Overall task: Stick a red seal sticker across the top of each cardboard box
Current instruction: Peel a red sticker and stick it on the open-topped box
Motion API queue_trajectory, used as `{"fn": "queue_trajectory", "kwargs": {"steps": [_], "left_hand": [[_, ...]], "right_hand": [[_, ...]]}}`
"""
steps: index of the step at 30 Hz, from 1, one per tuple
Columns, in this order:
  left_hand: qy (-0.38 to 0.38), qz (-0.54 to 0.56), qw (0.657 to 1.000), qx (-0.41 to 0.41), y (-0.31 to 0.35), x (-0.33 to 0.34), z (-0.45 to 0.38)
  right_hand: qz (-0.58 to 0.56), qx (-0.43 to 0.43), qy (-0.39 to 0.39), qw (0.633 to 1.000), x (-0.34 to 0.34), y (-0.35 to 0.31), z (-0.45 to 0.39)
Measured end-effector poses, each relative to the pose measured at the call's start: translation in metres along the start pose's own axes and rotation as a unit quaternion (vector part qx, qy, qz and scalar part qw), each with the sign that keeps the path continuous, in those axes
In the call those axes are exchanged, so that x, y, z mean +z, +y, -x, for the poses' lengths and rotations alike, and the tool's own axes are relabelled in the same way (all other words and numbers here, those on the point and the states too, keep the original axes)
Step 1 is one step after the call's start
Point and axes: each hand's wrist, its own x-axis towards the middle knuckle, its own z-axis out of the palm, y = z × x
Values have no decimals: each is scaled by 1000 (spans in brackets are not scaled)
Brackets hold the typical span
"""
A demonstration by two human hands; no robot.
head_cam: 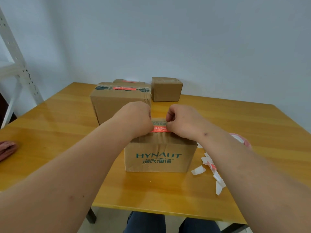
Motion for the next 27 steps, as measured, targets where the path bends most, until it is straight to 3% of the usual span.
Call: {"fn": "queue_trajectory", "kwargs": {"steps": [14,21,24,27], "left_hand": [[7,-90,996,-11,5,4,5],[58,85,994,-37,-17,9,4],[72,92,992,-47,-15,22,4],[75,129,988,-41,-21,23,3]], "right_hand": [[72,-15,33,997,3,0,3],[34,60,45,997,7,8,-1],[21,87,17,996,15,9,-3],[-65,88,-8,994,10,16,-4]]}}
